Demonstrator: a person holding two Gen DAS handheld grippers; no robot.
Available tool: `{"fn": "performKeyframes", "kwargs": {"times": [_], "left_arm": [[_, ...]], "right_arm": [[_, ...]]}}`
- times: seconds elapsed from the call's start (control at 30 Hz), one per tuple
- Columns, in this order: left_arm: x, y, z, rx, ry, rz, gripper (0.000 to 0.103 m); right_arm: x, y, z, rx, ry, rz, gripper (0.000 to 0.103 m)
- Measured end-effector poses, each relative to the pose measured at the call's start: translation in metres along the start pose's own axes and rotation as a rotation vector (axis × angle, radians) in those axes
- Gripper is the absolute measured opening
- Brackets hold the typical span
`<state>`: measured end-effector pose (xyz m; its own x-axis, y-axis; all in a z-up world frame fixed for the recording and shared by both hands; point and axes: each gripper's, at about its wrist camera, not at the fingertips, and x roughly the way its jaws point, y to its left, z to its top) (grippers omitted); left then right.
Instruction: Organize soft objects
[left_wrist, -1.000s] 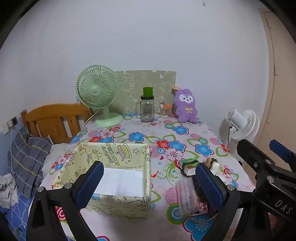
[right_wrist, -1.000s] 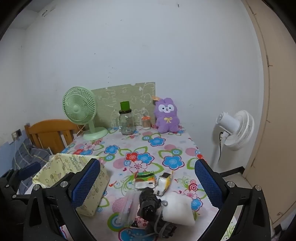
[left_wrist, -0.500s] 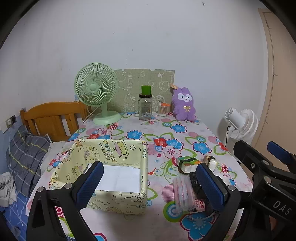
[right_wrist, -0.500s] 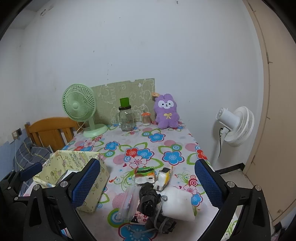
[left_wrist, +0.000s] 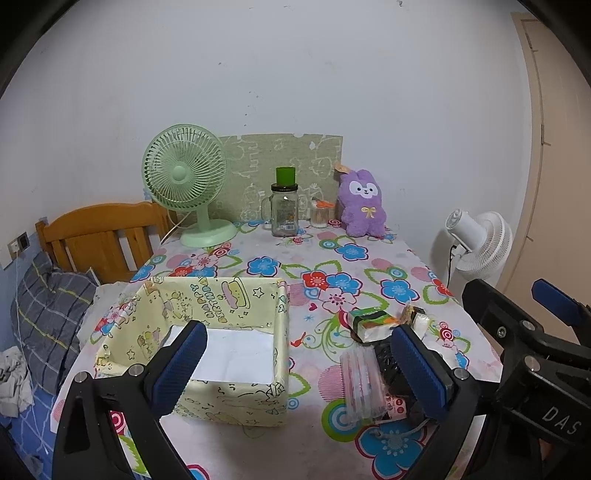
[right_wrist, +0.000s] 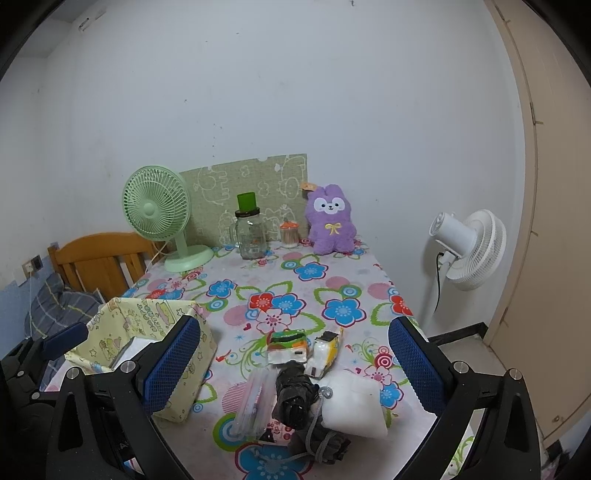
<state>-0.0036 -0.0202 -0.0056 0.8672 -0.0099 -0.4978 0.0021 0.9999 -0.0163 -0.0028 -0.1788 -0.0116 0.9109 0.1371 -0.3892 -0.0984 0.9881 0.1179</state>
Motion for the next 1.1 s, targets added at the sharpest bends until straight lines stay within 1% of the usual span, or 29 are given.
{"fn": "performKeyframes", "kwargs": {"times": [1.1], "left_arm": [[0.0004,0.0006,0.0003,-0.006,-0.009,-0.006,0.1]], "right_arm": [[0.0026,0.0014,0.0003,0.011,0.005,-0.001,0.103]]}}
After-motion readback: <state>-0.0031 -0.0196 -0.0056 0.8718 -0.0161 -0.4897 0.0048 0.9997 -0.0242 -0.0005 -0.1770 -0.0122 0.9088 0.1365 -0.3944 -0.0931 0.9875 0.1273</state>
